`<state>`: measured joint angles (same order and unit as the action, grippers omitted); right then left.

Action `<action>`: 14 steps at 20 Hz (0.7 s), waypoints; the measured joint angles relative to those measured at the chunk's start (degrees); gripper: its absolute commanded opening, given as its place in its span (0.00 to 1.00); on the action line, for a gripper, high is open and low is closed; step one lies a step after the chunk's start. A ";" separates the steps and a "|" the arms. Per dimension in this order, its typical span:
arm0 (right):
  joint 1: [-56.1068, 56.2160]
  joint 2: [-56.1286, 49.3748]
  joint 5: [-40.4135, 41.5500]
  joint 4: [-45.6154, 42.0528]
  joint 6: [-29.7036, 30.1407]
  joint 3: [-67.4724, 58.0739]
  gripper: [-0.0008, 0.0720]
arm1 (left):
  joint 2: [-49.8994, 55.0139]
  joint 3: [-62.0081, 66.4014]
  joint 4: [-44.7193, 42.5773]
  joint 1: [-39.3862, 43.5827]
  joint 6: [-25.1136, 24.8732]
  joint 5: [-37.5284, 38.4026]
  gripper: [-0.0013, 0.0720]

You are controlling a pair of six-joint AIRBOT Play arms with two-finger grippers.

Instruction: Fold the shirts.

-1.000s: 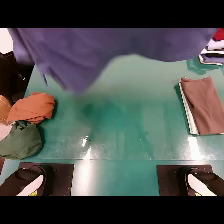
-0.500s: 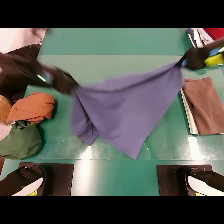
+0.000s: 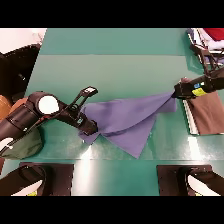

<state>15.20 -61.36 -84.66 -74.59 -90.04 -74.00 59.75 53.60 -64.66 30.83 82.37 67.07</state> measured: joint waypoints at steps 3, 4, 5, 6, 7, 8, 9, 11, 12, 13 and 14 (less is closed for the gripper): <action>-1.66 2.23 0.81 0.00 -0.31 1.62 0.03 | 0.00 3.74 -3.13 -5.18 0.00 -1.16 0.70; -2.08 2.89 1.01 0.02 -0.33 1.88 0.03 | 0.00 4.83 -4.20 -8.24 0.11 -1.84 0.70; -2.36 3.37 1.18 0.04 -0.33 2.10 0.03 | 0.07 5.55 -4.85 -11.39 0.39 -2.40 0.70; -2.60 3.74 1.49 0.04 -0.35 2.25 0.03 | 0.28 5.97 -5.31 -14.82 0.76 -2.95 0.70; -2.75 3.98 1.62 0.02 -0.37 2.34 0.03 | 0.59 5.95 -5.68 -17.86 0.98 -3.13 0.70; -2.84 4.15 1.81 0.04 -0.39 2.43 0.03 | 1.01 5.38 -5.84 -20.87 1.16 -3.30 0.70; -2.93 4.28 1.92 0.04 -0.39 2.47 0.03 | 1.62 4.33 -5.73 -23.45 1.33 -3.43 0.70; -3.02 4.46 2.60 0.04 -0.44 2.56 0.03 | 3.39 1.49 -3.67 -27.23 1.36 -4.33 0.70; -3.06 4.48 2.86 0.09 -0.48 2.58 0.03 | 4.50 0.02 -2.23 -28.50 1.25 -4.98 0.70; -3.10 4.55 3.10 0.37 -0.50 2.58 0.03 | 5.77 -1.33 -0.63 -29.46 0.94 -5.62 0.70; -3.10 4.55 3.23 0.72 -0.50 2.58 0.03 | 7.32 -2.49 1.16 -30.21 0.63 -6.32 0.70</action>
<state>12.10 -56.82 -81.43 -73.87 -90.54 -71.42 67.07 51.11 -63.51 0.62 83.00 60.75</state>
